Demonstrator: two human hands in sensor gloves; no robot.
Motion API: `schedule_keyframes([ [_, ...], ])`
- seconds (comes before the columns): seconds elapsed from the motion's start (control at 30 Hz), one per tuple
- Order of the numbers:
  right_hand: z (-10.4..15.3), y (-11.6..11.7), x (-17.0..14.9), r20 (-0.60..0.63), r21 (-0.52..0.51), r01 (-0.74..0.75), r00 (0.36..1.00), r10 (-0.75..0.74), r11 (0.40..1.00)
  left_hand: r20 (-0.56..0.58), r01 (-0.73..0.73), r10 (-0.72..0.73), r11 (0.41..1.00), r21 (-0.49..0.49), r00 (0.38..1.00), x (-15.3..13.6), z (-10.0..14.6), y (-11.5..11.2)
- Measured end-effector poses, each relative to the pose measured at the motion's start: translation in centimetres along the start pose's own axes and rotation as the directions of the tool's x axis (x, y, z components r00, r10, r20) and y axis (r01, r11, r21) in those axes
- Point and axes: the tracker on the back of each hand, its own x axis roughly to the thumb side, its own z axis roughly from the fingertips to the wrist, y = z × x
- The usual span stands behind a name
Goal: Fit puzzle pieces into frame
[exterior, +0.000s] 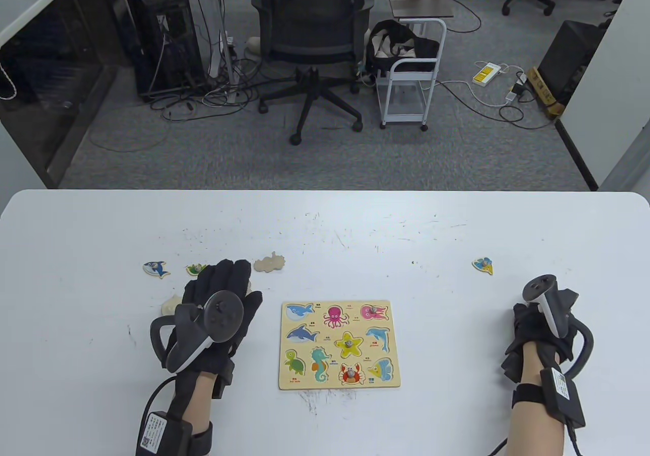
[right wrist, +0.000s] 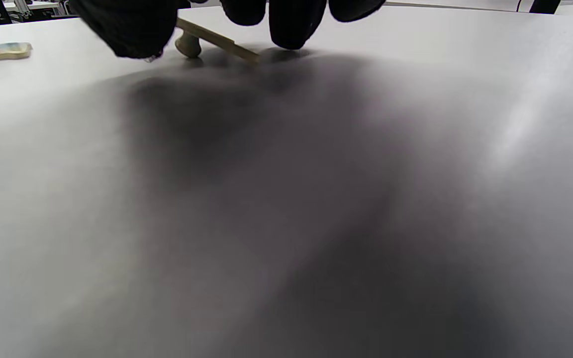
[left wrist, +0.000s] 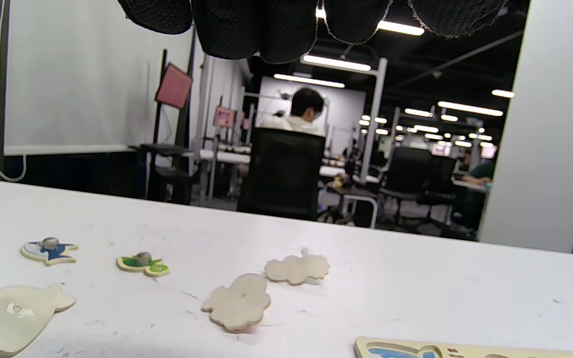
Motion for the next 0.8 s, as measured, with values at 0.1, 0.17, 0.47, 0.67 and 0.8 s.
schedule_keyframes([
  [0.1, -0.3, 0.3, 0.5, -0.022, 0.001, -0.013, 1.0, 0.013, 1.0, -0.008, 0.007, -0.007, 1.0, -0.009, 1.0, -0.1, -0.1, -0.2],
  [0.17, -0.3, 0.6, 0.8, -0.037, -0.014, -0.035, 0.999, 0.034, 0.999, -0.01, 0.006, -0.006, 1.0, -0.013, 1.0, -0.2, -0.2, -0.3],
  [0.47, -0.2, 0.6, 0.7, -0.053, -0.074, -0.035, 0.998, 0.031, 0.997, -0.005, 0.004, -0.004, 1.0, -0.017, 1.0, -0.1, -0.2, -0.2],
  [0.67, 0.4, -0.3, 0.2, 0.004, -0.078, 0.016, 1.0, -0.016, 0.997, 0.006, -0.004, 0.004, 1.0, -0.02, 1.0, 0.0, -0.2, -0.3],
  [0.8, 2.0, -1.4, 0.7, 0.133, -0.089, 0.068, 0.99, -0.056, 0.994, 0.019, -0.017, 0.017, 1.0, -0.017, 1.0, 0.2, -0.2, -0.4],
])
